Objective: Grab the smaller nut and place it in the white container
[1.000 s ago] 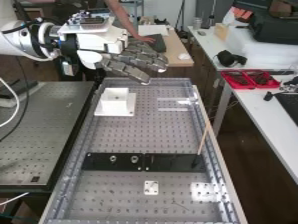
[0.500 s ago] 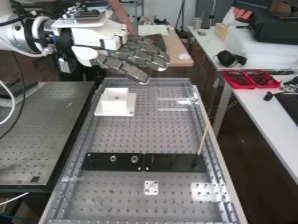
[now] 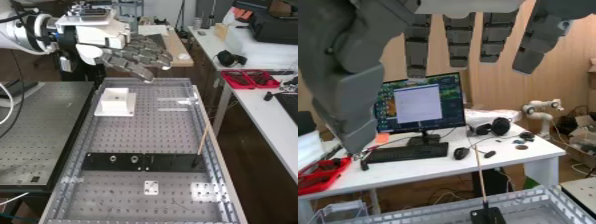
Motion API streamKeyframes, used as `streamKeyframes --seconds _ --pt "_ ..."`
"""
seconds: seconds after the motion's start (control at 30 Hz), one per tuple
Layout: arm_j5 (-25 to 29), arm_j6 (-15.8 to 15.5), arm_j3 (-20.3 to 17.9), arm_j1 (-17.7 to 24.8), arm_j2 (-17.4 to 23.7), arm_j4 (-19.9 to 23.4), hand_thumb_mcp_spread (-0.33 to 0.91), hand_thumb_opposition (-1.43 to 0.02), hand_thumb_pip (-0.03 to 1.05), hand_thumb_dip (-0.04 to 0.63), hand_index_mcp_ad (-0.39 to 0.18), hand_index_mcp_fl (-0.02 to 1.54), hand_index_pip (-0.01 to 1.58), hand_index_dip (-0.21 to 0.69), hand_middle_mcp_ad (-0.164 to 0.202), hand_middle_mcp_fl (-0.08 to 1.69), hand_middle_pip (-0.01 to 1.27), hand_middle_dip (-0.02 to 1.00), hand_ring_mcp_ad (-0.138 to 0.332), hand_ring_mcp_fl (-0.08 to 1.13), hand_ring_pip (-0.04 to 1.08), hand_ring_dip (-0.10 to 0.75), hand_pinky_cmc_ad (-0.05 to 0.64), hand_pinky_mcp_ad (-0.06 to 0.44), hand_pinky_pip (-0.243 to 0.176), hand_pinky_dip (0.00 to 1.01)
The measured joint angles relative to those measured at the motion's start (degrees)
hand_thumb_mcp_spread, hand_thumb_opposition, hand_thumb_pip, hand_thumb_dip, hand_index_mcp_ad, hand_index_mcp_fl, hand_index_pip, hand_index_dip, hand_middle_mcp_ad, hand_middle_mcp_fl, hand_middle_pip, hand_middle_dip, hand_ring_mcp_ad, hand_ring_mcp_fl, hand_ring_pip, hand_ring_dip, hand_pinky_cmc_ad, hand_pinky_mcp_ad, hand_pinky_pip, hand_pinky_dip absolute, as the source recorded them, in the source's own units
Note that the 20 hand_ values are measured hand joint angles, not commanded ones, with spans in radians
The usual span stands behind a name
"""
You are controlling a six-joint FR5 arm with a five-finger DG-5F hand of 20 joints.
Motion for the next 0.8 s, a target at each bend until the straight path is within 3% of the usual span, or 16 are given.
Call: streamKeyframes --seconds 0.8 --pt "-5.6 -2.0 0.1 -2.3 -0.8 -0.3 0.26 -0.79 0.57 0.175 -0.152 0.04 0.23 0.11 0.086 0.01 0.14 0.28 0.14 0.0 0.08 0.108 0.328 0.265 -0.079 0.32"
